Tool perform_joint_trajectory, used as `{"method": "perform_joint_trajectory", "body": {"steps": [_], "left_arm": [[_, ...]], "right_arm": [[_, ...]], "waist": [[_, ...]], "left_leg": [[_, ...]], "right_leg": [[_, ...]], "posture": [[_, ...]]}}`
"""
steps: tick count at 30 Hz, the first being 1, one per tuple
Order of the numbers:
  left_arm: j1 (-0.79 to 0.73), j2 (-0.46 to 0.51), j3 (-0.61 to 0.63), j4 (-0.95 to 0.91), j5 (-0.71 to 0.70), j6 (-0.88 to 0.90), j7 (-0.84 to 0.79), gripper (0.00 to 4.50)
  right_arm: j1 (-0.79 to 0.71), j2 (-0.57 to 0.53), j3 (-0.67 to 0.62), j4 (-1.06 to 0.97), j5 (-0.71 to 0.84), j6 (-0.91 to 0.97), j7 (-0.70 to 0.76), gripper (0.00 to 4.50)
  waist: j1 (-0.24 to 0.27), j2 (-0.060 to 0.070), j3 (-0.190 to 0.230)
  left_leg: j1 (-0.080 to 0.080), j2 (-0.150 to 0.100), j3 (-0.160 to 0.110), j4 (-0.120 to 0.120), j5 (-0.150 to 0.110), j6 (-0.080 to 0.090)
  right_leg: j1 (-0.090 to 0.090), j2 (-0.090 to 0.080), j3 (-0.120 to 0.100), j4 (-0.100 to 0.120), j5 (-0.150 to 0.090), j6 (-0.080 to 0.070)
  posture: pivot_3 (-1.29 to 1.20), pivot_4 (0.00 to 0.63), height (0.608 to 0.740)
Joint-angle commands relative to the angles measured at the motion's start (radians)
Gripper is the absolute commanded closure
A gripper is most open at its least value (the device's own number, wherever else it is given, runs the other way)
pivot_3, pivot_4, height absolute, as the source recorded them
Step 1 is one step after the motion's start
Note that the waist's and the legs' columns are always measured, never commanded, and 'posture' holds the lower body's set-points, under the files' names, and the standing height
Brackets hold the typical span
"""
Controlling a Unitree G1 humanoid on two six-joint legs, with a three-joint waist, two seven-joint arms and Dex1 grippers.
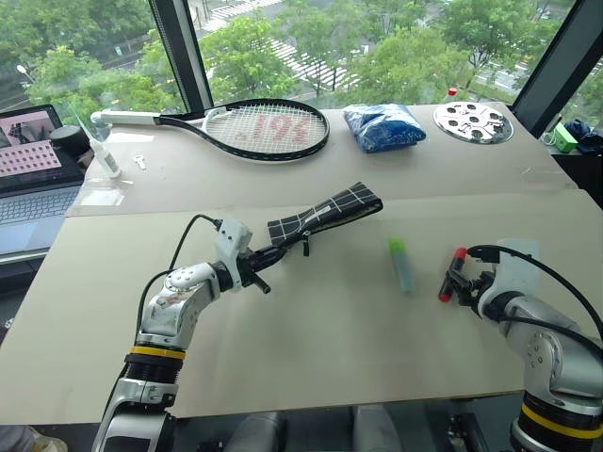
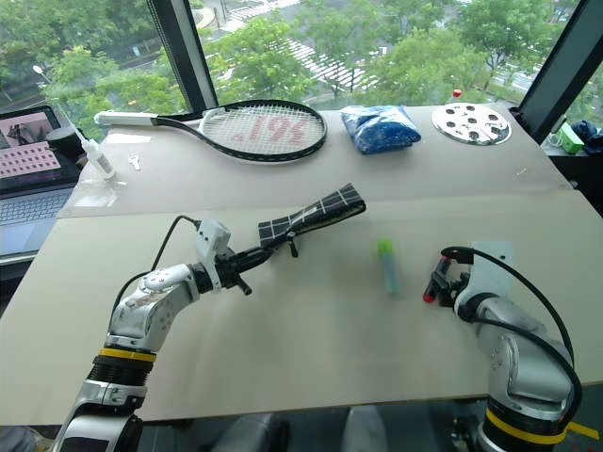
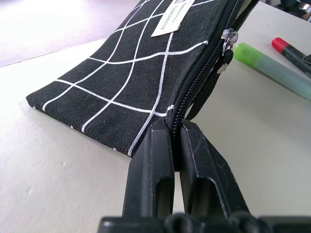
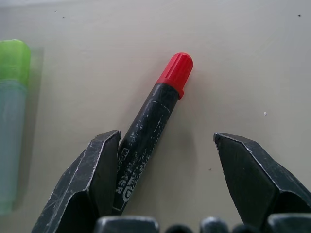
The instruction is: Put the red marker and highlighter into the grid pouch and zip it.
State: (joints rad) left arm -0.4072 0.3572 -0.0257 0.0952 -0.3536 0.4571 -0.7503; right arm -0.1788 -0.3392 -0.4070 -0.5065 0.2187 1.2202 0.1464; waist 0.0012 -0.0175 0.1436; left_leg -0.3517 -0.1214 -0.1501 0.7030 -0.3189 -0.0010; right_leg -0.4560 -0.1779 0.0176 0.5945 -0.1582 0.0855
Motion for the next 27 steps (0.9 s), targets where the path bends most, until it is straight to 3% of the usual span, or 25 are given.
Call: {"method": "perform_joint_trajectory", "body": {"steps": [1, 5, 6, 7, 13, 14, 16, 20, 27], "left_arm": [[0.005, 0.001, 0.011, -0.033, 0.0, -0.02, 0.008, 4.5], [0.016, 0.006, 0.017, -0.046, -0.002, -0.018, 0.015, 4.5], [0.018, 0.007, 0.019, -0.048, -0.003, -0.018, 0.017, 4.5], [0.02, 0.008, 0.02, -0.05, -0.004, -0.017, 0.018, 4.5], [0.023, 0.016, 0.026, -0.055, -0.006, -0.016, 0.021, 4.5], [0.023, 0.017, 0.026, -0.056, -0.006, -0.015, 0.021, 4.5], [0.021, 0.019, 0.026, -0.057, -0.007, -0.013, 0.019, 4.5], [0.018, 0.034, 0.016, -0.058, -0.008, 0.0, -0.002, 4.5], [0.016, 0.062, -0.012, -0.056, -0.001, 0.019, -0.038, 4.5]], "right_arm": [[0.029, 0.01, 0.033, 0.04, -0.017, -0.02, -0.018, 1.07], [0.061, 0.011, 0.074, 0.092, -0.034, -0.068, -0.024, 1.07], [0.072, 0.01, 0.079, 0.107, -0.038, -0.082, -0.025, 1.57], [0.082, 0.008, 0.085, 0.12, -0.042, -0.094, -0.026, 1.71], [0.114, -0.019, 0.091, 0.139, -0.037, -0.16, -0.014, 3.77], [0.109, -0.029, 0.086, 0.146, -0.036, -0.171, -0.008, 3.92], [0.087, -0.048, 0.07, 0.164, -0.033, -0.191, -0.004, 3.92], [-0.016, -0.137, 0.06, 0.199, -0.03, -0.305, 0.036, 3.92], [-0.081, -0.495, 0.259, -0.052, 0.049, -0.65, 0.561, 3.92]], "waist": [[0.001, 0.0, 0.0], [-0.001, -0.002, -0.002], [-0.002, -0.003, -0.003], [-0.002, -0.005, -0.004], [0.005, -0.005, -0.005], [0.008, -0.005, -0.005], [0.009, -0.006, -0.005], [0.009, -0.005, -0.004], [-0.015, 0.004, 0.0]], "left_leg": [[0.0, 0.0, 0.0, 0.0, 0.0, 0.0], [0.001, 0.0, -0.001, 0.0, 0.0, 0.0], [0.001, 0.0, -0.001, 0.0, 0.0, 0.0], [0.002, 0.0, -0.001, 0.0, 0.0, 0.0], [0.014, 0.0, -0.002, -0.002, -0.001, 0.002], [0.017, 0.0, -0.002, -0.003, -0.003, 0.004], [0.018, 0.0, -0.003, -0.003, -0.006, 0.01], [0.018, 0.0, -0.003, -0.002, -0.003, 0.005], [0.016, 0.001, 0.004, -0.007, -0.002, 0.004]], "right_leg": [[0.0, 0.0, 0.0, 0.0, 0.0, 0.0], [0.001, 0.0, 0.0, 0.0, 0.0, 0.0], [0.001, 0.0, 0.0, 0.0, 0.0, 0.0], [0.001, 0.0, 0.0, 0.0, 0.0, 0.0], [0.015, 0.0, -0.001, -0.002, 0.0, 0.001], [0.019, 0.0, -0.001, -0.002, -0.001, 0.001], [0.02, 0.0, -0.001, -0.004, -0.002, 0.003], [0.02, 0.0, 0.0, -0.004, -0.001, 0.003], [0.015, 0.001, -0.001, -0.004, -0.003, 0.004]], "posture": [[0.0, 0.15, 0.74], [0.0, 0.15, 0.74], [0.0, 0.15, 0.74], [0.0, 0.15, 0.74], [0.0, 0.15, 0.74], [0.0, 0.15, 0.74], [0.0, 0.15, 0.74], [0.0, 0.15, 0.74], [0.0, 0.15, 0.74]]}}
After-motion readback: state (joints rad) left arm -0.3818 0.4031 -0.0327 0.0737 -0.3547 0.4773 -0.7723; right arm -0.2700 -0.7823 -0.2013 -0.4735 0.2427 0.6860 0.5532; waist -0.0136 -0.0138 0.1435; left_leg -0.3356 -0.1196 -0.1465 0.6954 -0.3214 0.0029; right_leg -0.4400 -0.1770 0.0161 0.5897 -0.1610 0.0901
